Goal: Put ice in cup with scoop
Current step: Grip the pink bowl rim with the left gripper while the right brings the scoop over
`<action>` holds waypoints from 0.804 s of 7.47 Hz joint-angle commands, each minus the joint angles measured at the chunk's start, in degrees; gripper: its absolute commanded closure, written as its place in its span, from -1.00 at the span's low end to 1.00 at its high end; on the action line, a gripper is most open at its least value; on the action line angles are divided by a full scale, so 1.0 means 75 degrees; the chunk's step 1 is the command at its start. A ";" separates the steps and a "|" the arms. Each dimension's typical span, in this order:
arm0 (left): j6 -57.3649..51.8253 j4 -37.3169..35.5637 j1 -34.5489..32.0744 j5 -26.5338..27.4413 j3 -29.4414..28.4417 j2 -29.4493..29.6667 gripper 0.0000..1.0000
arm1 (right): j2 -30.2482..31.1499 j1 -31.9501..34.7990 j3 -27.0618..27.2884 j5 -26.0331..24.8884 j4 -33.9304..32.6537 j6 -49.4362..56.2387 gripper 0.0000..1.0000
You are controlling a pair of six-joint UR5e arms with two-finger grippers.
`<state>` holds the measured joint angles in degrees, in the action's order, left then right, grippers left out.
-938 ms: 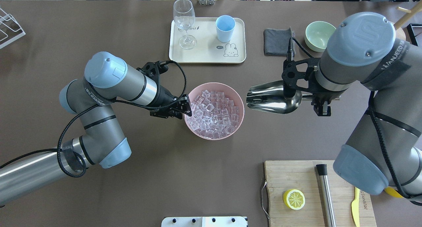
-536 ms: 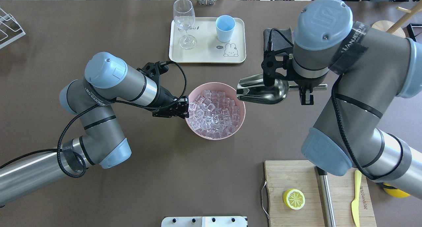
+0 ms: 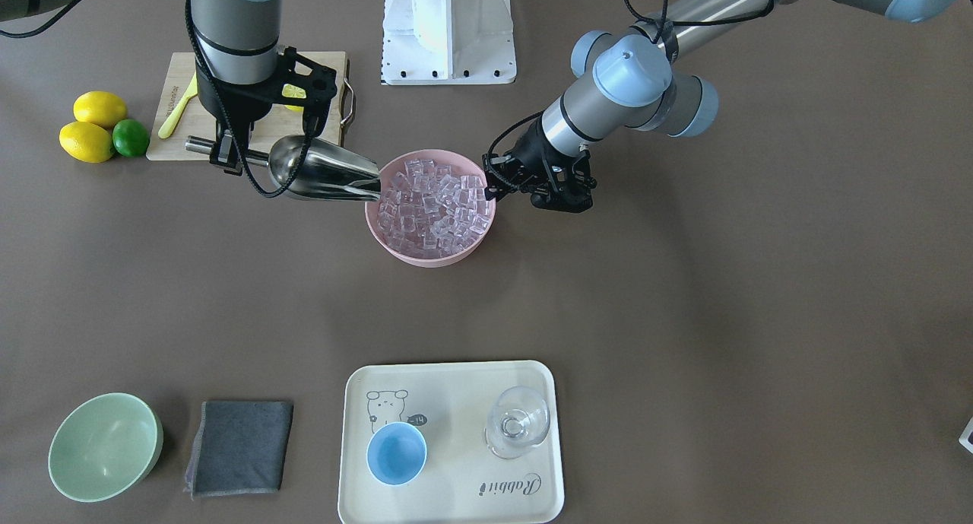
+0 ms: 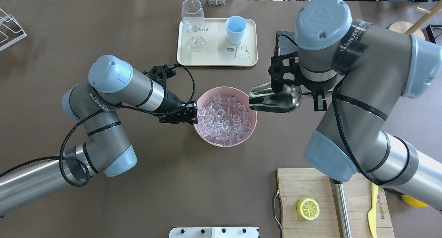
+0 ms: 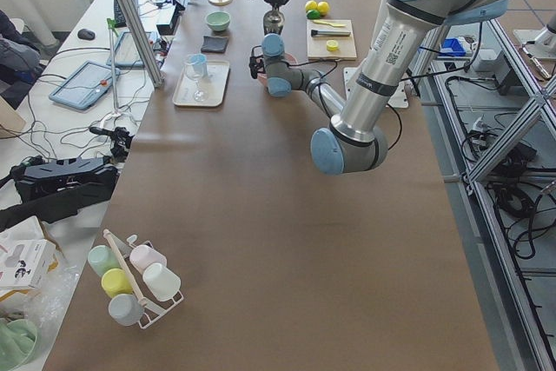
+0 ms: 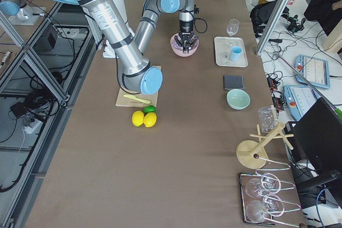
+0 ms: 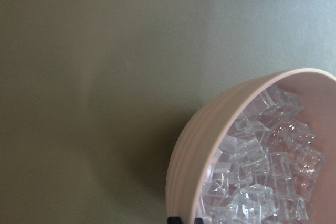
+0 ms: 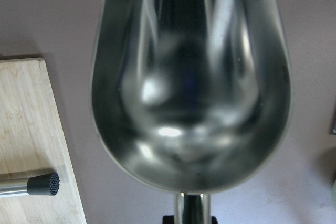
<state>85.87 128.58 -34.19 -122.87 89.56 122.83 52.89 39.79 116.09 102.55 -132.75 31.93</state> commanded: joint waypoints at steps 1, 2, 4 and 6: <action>0.0000 0.0000 0.0000 0.0000 0.0000 -0.0018 0.65 | -0.0741 -0.0032 -0.0521 0.0002 -0.1033 0.0531 1.00; 0.0000 0.0000 0.0000 0.0000 0.0000 -0.0018 0.65 | -0.1083 -0.0032 -0.1013 0.0014 -0.1259 0.0593 1.00; 0.0000 0.0000 0.0000 0.0000 0.0012 -0.0030 0.65 | -0.1471 -0.0149 -0.1834 0.0002 -0.1285 0.0617 1.00; -0.0012 0.0000 0.0000 0.0000 0.0012 -0.0030 0.65 | -0.1718 -0.0406 -0.2223 -0.0102 -0.1727 0.0641 1.00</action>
<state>85.83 128.58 -34.19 -122.87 89.62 122.63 41.99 38.23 102.36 102.49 -142.92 36.55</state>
